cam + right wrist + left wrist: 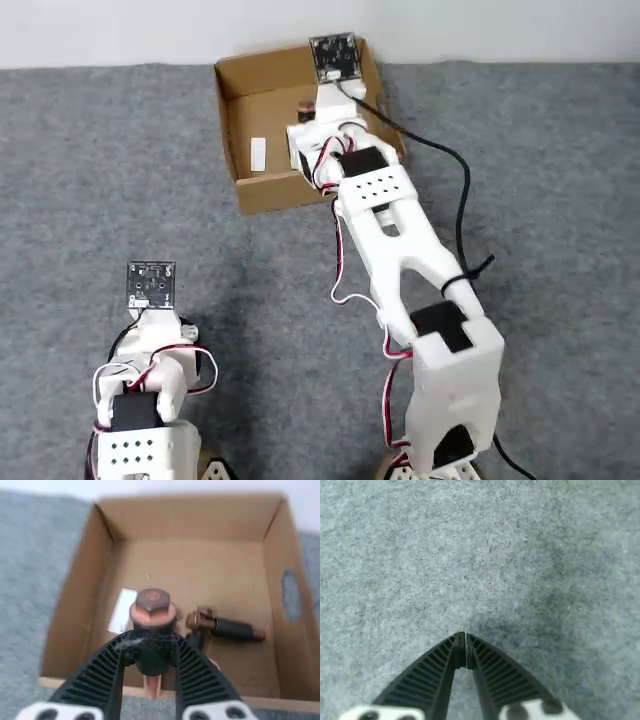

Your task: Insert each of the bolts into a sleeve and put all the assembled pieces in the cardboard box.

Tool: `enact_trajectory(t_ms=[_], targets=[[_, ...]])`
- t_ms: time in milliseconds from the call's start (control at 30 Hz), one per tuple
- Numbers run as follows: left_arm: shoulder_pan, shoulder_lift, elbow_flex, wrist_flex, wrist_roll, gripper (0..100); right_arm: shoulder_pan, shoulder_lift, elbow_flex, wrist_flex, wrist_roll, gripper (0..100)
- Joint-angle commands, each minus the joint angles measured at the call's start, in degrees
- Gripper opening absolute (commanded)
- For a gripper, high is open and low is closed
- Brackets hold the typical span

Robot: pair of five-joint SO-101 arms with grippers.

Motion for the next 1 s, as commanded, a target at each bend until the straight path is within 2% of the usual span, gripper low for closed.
enact_trajectory(t_ms=[0,667,733,900,967], targets=[[-0.4,-0.4,-0.6,-1.8,0.6,1,-0.7,0.7,-4.0,1.5,1.7,1.3],[-0.4,-0.4,-0.6,-1.8,0.6,1,-0.7,5.3,-4.3,2.1,3.5,1.3],[-0.4,-0.4,-0.6,-1.8,0.6,1,-0.7,5.3,-4.1,2.2,3.5,3.7],[-0.4,-0.4,-0.6,-1.8,0.6,1,-0.8,5.3,-4.1,4.6,3.4,18.4],[-0.4,-0.4,-0.6,-1.8,0.6,1,-1.1,5.3,-4.1,6.1,3.3,19.1]])
